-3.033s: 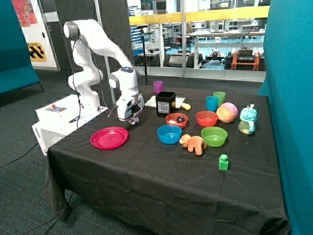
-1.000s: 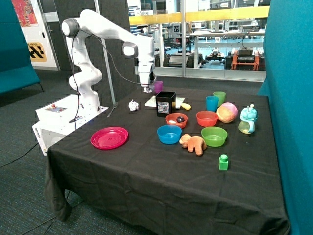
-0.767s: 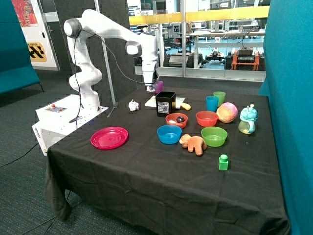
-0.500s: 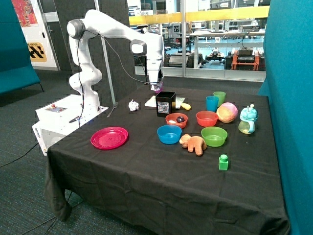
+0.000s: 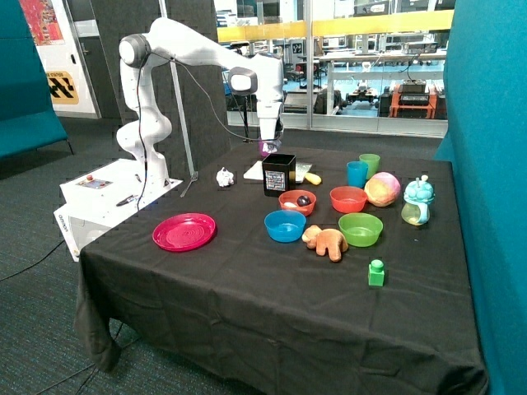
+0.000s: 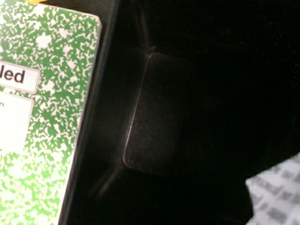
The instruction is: Throw away the rubbish paper
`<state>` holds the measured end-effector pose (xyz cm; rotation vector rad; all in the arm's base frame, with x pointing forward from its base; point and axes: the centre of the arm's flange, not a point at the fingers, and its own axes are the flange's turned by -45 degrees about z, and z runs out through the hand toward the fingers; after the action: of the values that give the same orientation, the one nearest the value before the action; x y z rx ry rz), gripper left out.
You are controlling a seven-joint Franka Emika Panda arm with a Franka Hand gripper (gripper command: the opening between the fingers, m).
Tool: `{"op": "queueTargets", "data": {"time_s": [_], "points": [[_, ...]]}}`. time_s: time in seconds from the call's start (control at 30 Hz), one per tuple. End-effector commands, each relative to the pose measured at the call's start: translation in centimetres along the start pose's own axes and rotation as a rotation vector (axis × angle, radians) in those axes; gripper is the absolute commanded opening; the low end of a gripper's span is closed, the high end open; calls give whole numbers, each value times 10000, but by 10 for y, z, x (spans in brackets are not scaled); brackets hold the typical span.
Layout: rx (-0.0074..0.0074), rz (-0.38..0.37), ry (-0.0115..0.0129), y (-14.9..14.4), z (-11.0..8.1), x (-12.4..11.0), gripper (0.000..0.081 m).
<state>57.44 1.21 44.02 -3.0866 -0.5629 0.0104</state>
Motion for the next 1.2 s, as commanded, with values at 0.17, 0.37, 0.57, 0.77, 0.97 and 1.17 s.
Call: {"op": "queueTargets", "data": {"time_s": [0.17,0.37,0.57,0.77,0.97,1.17], "points": [[-52,-70,57,-11,33,15,0],[-52,-44,58,-10,37,21,0],[-51,81,58,-6,34,24,13],[-51,107,58,-5,30,23,375],[-51,112,58,-3,28,20,574],[-51,193,58,2,28,16,654]]}}
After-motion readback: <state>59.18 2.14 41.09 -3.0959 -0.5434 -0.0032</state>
